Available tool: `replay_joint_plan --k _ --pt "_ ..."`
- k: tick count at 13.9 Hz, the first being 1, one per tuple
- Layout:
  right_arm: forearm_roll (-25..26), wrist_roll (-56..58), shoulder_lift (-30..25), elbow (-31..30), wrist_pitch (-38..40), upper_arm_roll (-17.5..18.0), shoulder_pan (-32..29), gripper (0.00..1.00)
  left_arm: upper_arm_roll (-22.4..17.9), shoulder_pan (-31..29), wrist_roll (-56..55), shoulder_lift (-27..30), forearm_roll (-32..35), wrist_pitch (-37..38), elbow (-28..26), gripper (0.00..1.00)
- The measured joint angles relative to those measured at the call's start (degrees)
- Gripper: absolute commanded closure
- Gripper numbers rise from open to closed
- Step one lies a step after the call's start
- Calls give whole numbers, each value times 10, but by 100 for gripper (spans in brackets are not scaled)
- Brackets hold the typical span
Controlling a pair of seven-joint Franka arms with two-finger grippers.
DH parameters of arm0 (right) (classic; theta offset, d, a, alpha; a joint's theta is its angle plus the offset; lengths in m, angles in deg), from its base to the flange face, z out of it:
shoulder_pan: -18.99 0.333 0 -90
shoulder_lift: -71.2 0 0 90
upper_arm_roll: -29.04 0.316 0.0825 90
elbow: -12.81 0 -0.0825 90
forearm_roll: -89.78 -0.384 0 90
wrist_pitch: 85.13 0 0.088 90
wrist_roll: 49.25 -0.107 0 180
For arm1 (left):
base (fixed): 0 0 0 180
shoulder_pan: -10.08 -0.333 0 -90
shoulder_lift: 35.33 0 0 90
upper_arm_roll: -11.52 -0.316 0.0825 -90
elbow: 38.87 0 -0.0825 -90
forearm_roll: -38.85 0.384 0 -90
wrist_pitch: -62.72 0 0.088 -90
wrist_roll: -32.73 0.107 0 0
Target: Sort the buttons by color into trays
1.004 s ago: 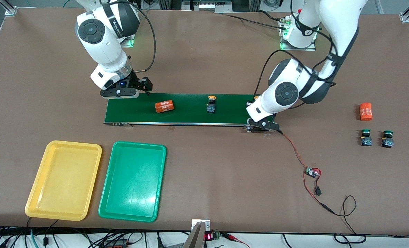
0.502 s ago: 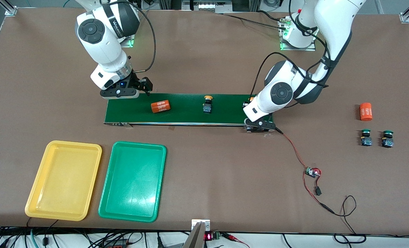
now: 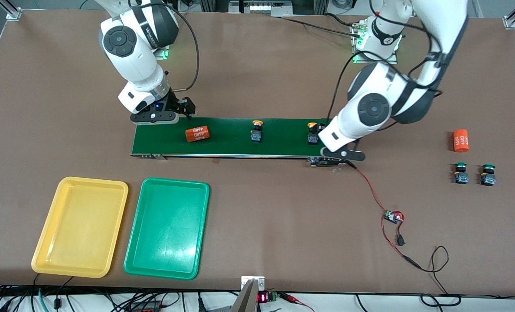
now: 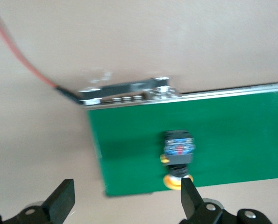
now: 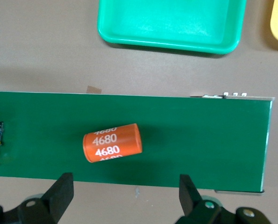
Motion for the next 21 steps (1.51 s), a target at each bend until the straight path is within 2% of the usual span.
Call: replay_joint_plan --k 5,10,12,16,18,21 --pt "23 -30 27 0 -13 2 37 0 -106 -6 20 9 0 25 25 0" --pt "42 -79 66 0 -56 2 68 0 -226 -11 201 7 1 5 24 0" --pt "60 -103 80 2 -60 2 80 0 -263 -20 257 4 3 -1 23 0" --pt "71 -137 102 18 -62 2 97 0 -284 -67 318 -4 27 -28 6 0" --pt "73 -151 112 30 -62 2 102 0 -308 -78 369 -5 31 -40 -6 0" --pt "74 -162 123 43 -62 2 103 0 -333 -97 460 -6 32 -102 -44 0"
